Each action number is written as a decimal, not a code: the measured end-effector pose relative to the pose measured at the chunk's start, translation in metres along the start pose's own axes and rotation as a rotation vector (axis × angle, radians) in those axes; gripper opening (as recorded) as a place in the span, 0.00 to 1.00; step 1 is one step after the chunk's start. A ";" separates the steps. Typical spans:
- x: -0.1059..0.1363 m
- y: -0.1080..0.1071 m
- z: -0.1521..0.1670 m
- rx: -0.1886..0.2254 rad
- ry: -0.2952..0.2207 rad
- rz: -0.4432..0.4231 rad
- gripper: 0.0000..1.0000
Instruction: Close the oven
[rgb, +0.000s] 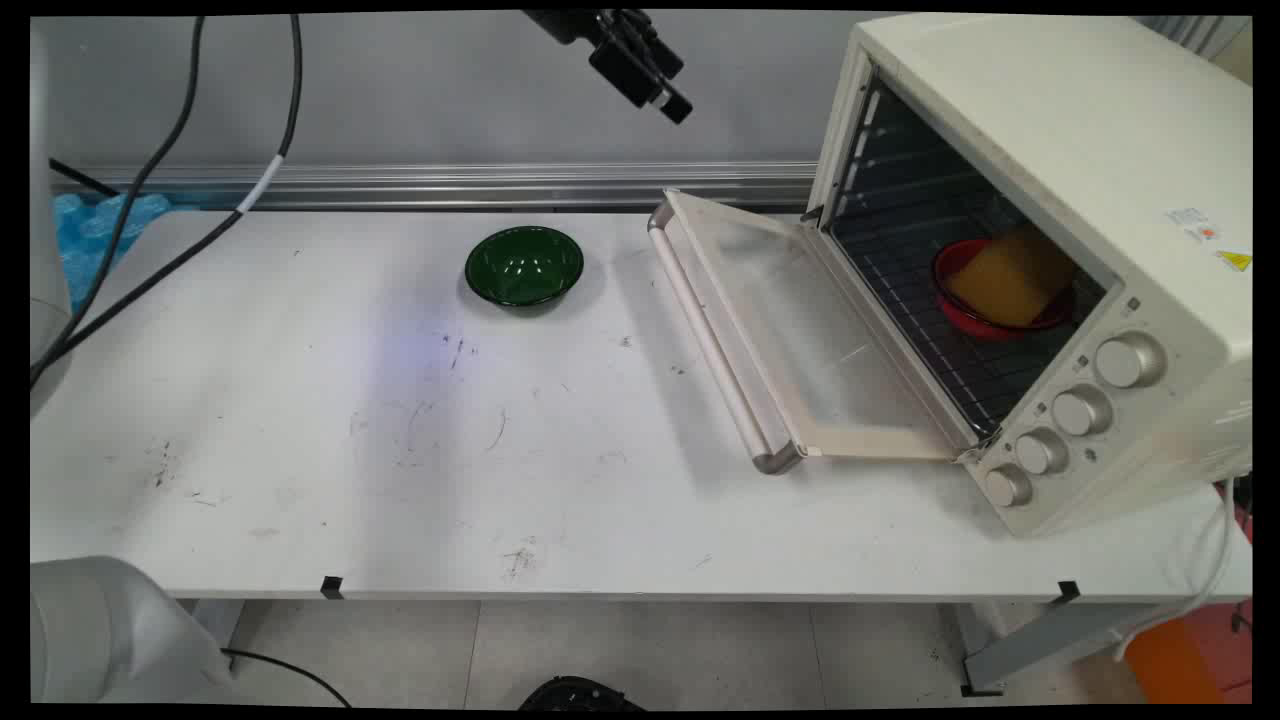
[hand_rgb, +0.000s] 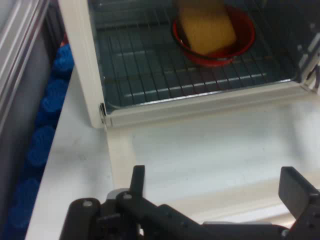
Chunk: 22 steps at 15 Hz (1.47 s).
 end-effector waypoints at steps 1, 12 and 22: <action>-0.001 0.005 -0.001 0.002 -0.010 0.000 1.00; -0.027 0.060 -0.003 0.020 -0.155 -0.039 1.00; -0.066 0.107 0.026 0.020 -0.264 -0.090 1.00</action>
